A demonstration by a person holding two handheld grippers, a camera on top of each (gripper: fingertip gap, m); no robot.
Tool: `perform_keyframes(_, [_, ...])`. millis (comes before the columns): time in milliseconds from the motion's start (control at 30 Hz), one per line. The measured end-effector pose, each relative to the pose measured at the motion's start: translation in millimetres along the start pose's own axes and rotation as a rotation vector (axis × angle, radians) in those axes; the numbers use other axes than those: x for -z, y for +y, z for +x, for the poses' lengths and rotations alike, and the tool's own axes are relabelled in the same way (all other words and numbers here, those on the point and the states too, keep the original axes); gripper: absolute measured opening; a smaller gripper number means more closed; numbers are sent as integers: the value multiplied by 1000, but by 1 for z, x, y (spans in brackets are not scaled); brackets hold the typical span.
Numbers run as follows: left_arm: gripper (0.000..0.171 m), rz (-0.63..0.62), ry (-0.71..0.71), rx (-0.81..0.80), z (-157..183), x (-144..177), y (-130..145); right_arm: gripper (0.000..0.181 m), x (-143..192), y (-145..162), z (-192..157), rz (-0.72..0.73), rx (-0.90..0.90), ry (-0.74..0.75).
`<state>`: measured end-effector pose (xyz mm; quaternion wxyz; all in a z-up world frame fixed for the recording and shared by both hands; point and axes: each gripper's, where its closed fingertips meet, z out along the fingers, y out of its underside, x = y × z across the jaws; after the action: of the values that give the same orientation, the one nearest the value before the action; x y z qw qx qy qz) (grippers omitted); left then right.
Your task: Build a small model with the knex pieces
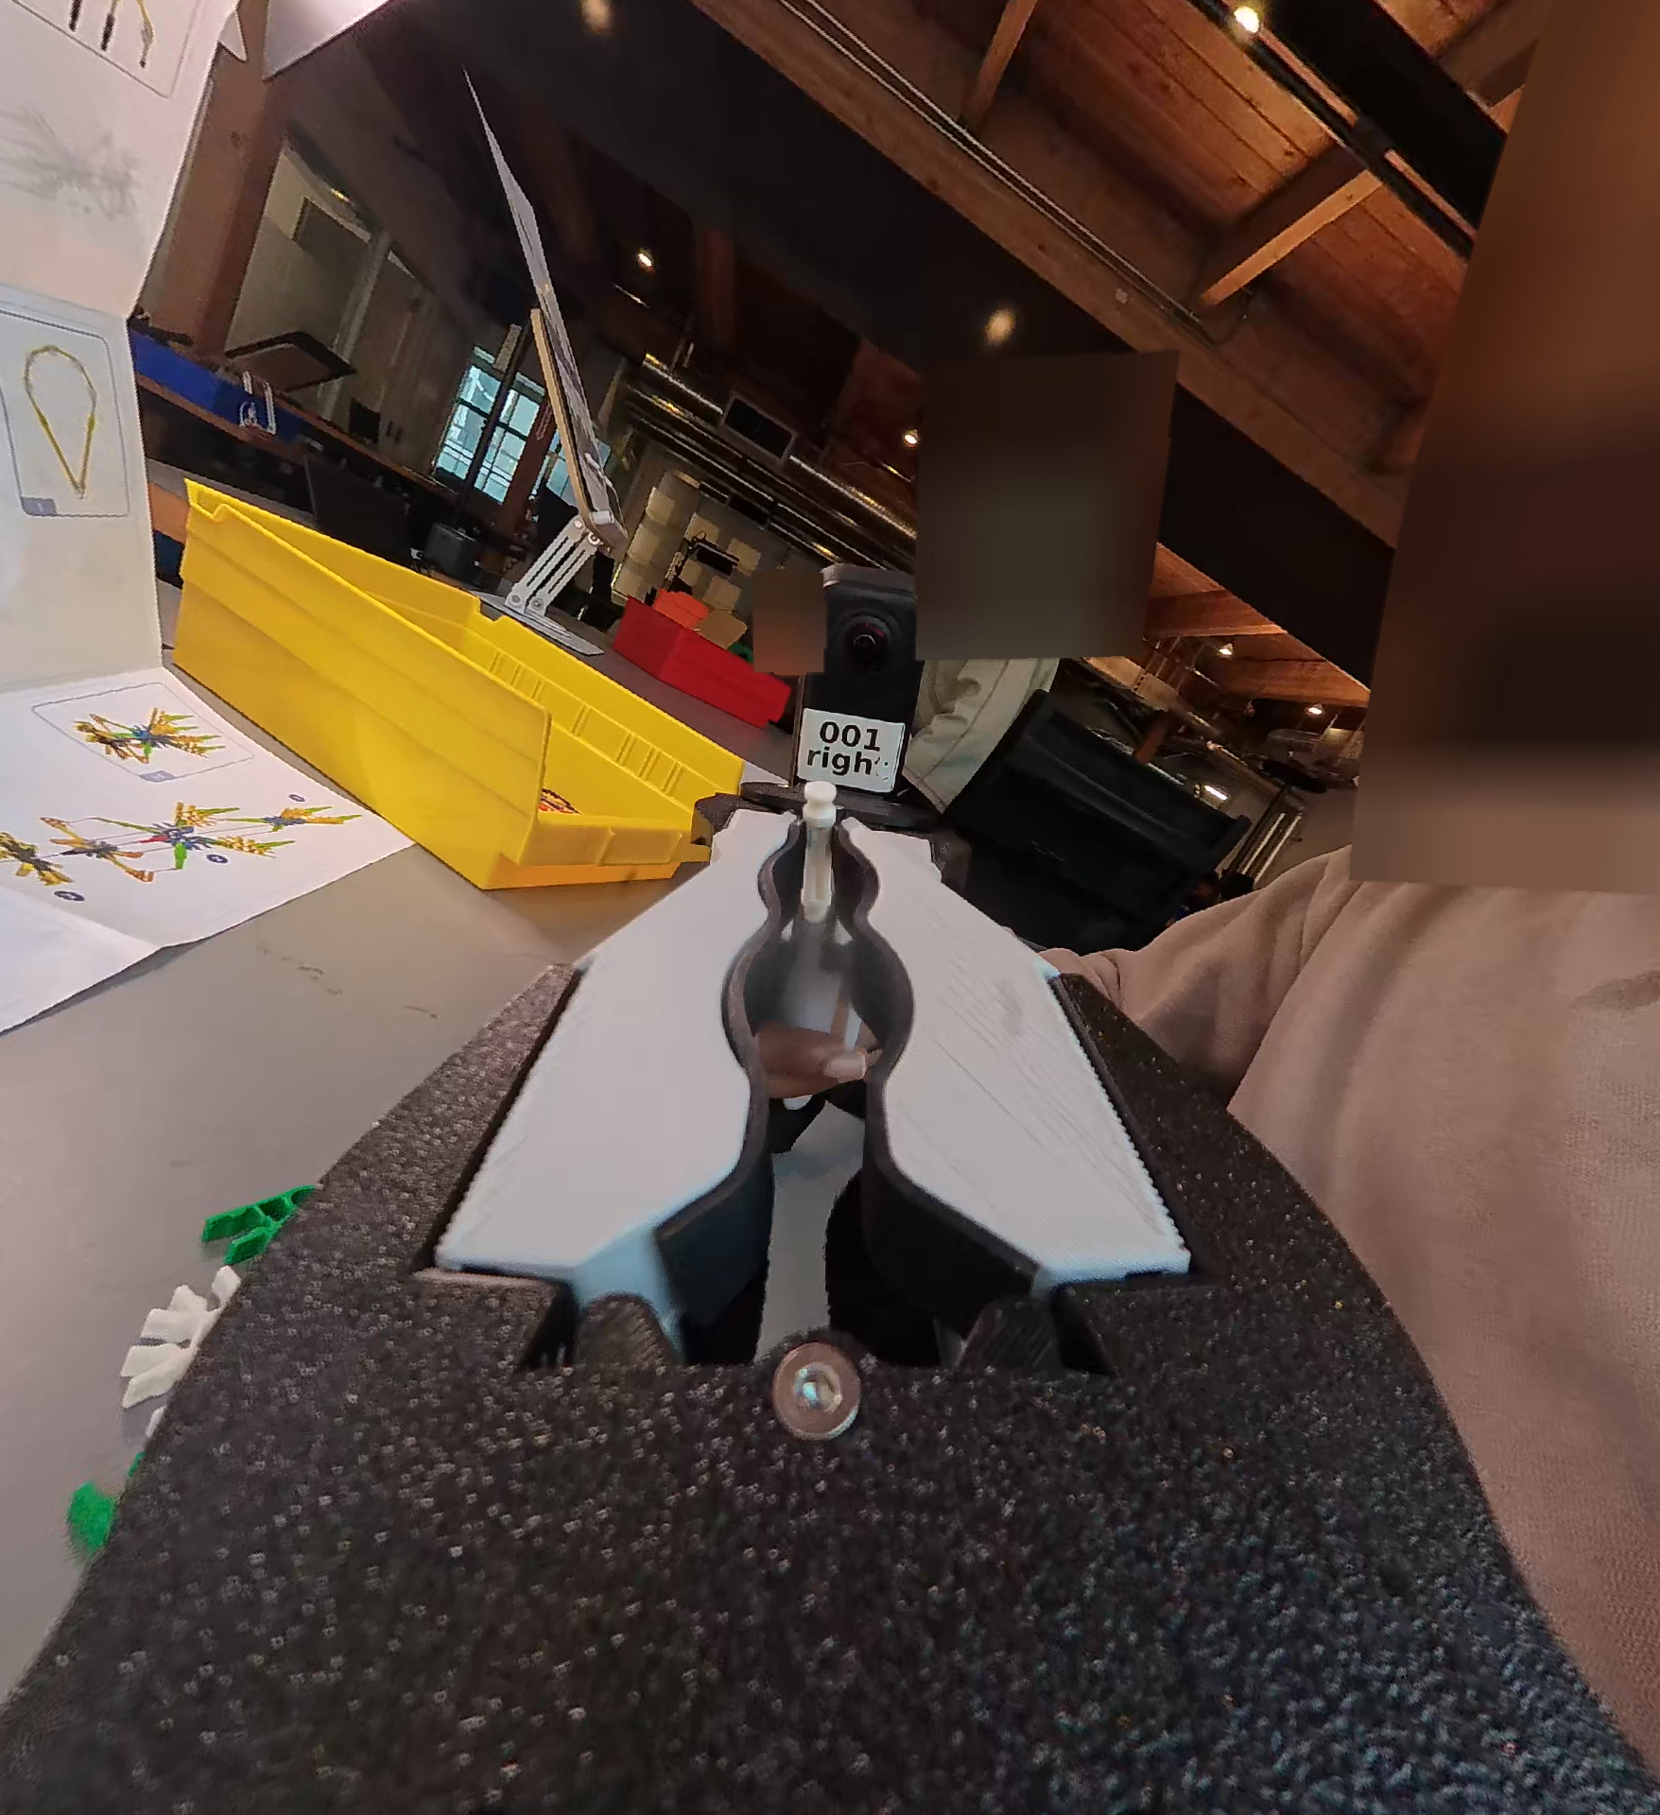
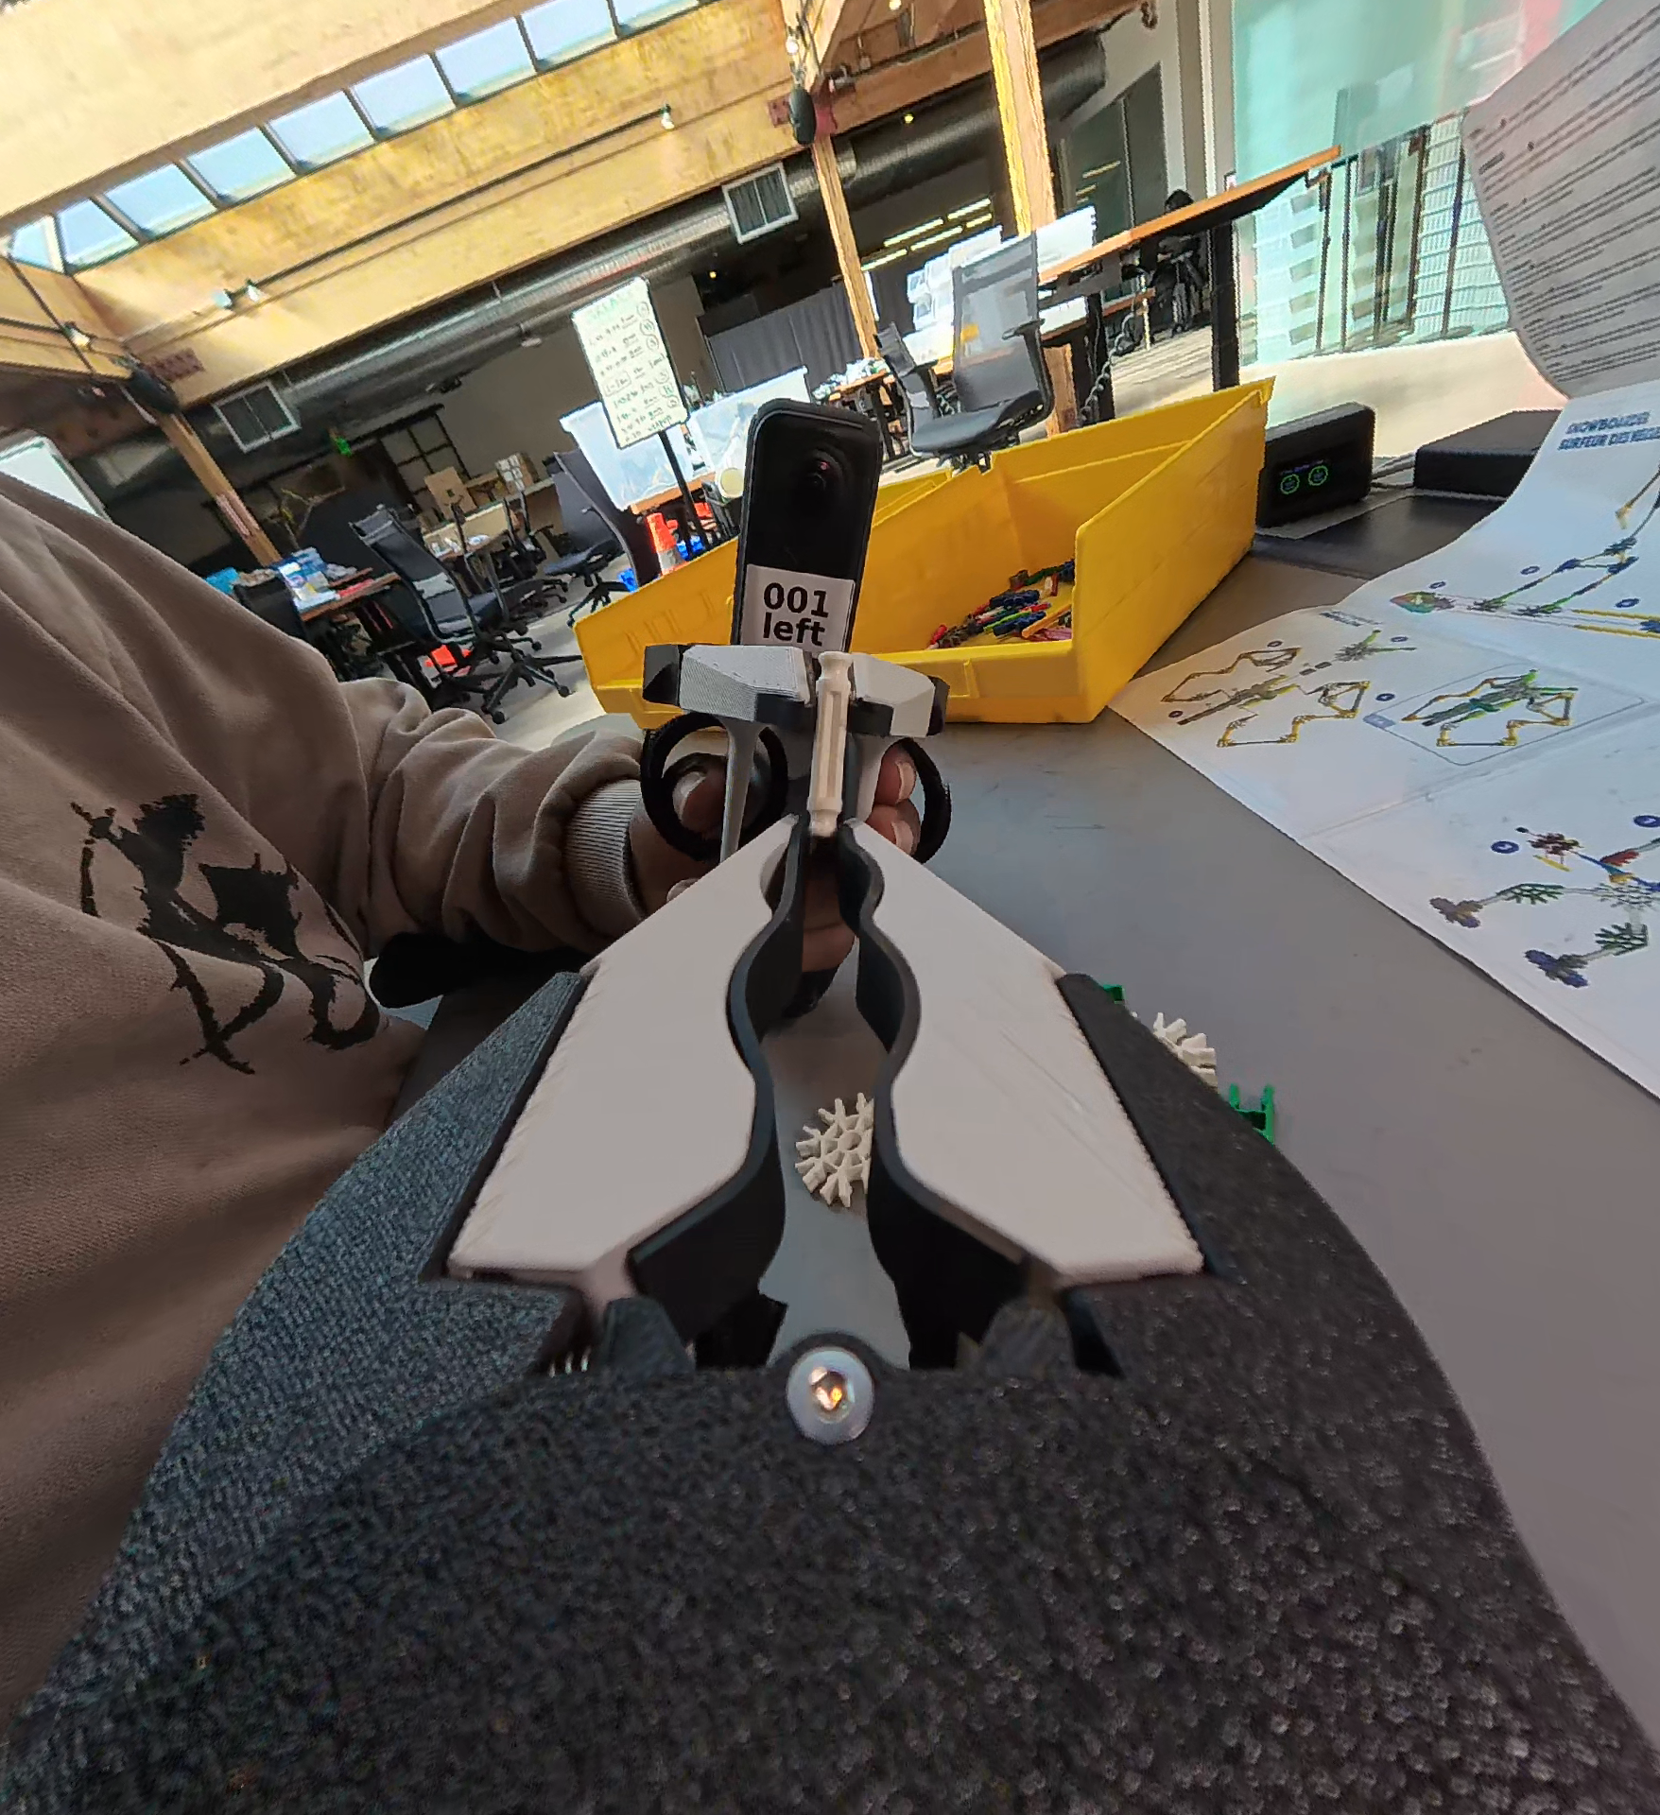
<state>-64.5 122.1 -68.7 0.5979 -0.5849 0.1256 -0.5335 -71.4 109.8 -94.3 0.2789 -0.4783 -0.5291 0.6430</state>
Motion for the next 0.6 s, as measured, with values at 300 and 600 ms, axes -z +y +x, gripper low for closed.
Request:
perform_keyframes(300, [4,17,-10,-25,0,3,-7,29,-3,2,-2,-14,14,1])
perform_keyframes(600, [4,-32,11,-38,4,-3,3,2,-3,4,-3,-40,86,22])
